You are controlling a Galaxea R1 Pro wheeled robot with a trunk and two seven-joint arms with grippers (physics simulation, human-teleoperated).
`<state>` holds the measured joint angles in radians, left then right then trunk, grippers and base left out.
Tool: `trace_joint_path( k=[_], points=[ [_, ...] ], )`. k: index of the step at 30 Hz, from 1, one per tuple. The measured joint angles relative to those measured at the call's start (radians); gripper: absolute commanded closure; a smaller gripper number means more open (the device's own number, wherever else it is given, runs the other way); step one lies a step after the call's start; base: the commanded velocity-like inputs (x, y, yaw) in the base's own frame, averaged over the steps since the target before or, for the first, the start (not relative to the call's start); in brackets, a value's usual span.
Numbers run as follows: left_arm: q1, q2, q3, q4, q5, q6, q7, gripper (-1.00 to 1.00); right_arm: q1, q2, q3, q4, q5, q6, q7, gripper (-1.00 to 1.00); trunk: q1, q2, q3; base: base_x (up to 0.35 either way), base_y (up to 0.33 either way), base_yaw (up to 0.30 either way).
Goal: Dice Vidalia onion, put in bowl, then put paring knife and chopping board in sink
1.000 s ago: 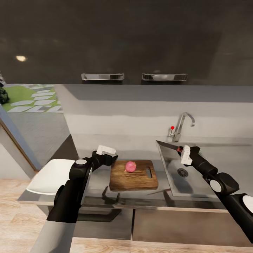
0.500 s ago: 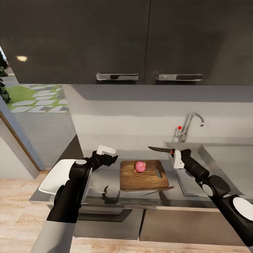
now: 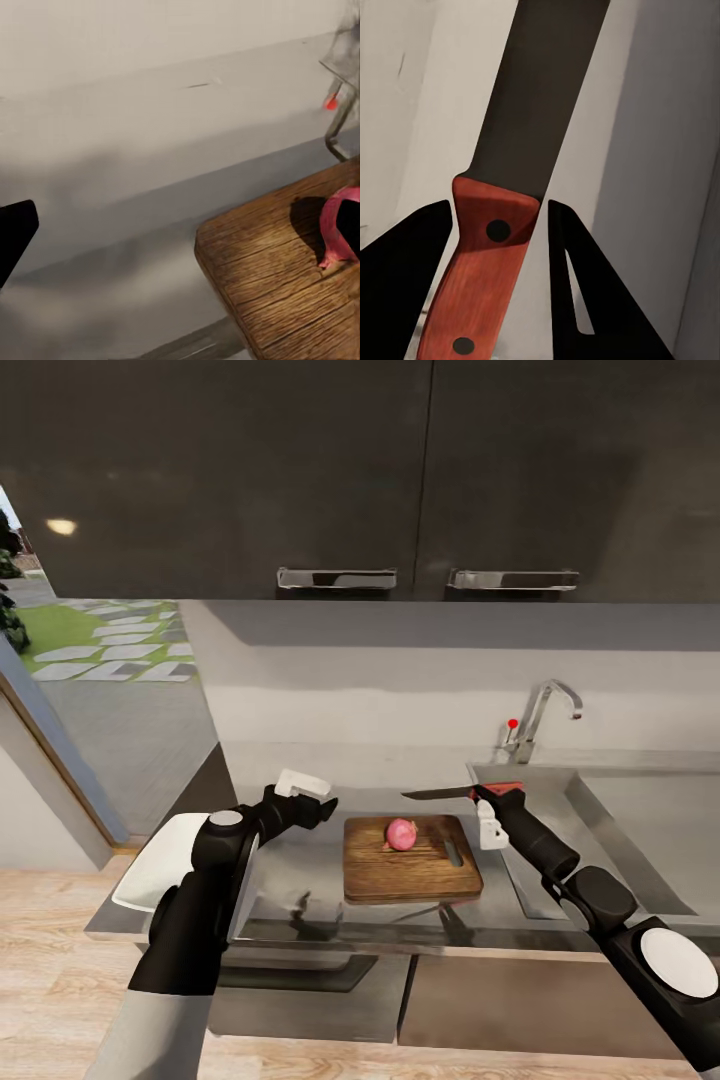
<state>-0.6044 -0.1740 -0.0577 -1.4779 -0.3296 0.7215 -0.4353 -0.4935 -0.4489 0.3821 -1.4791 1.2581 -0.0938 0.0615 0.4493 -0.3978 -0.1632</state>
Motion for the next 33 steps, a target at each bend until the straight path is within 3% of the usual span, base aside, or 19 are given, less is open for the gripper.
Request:
trace_joint_path(
  k=[8,13,15,19,27,30,33],
  points=[
    [0.000,0.000,0.004,-0.090,-0.001,0.003,-0.213,-1.00,0.000,0.000,-0.001,0.000,0.002,-0.002,0.001,1.00,0.000,0.000,0.000,0.000,0.000,0.000],
    [0.000,0.000,0.006,-0.100,-0.002,0.003,-0.263,-1.00,0.000,0.000,-0.002,0.000,0.001,-0.003,0.022,1.00,0.000,0.000,0.000,0.000,0.000,0.000],
    [0.000,0.012,0.006,-0.102,-0.002,0.003,-0.275,-1.00,0.000,0.000,-0.003,0.000,0.000,-0.003,0.032,1.00,0.000,0.000,0.000,0.000,0.000,0.000],
    [0.000,0.068,0.008,-0.103,-0.003,0.002,-0.342,-1.00,0.000,0.000,-0.010,0.000,0.000,-0.003,0.041,1.00,0.000,0.000,0.000,0.000,0.000,0.000],
    [0.000,0.132,0.020,-0.104,-0.005,-0.002,-0.473,-1.00,0.000,0.000,-0.013,0.000,0.000,-0.003,0.049,1.00,0.000,0.000,0.000,0.000,0.000,0.000],
    [-0.004,0.168,0.060,-0.104,-0.005,-0.002,-0.507,-1.00,0.000,0.000,-0.013,0.000,-0.001,-0.003,0.051,1.00,0.000,0.000,0.000,0.000,0.000,0.000],
    [-0.017,0.191,0.138,-0.104,-0.003,-0.003,-0.600,-1.00,0.000,0.000,-0.013,0.000,-0.001,-0.003,0.051,1.00,0.000,0.000,0.000,0.000,0.000,0.000]
  ],
)
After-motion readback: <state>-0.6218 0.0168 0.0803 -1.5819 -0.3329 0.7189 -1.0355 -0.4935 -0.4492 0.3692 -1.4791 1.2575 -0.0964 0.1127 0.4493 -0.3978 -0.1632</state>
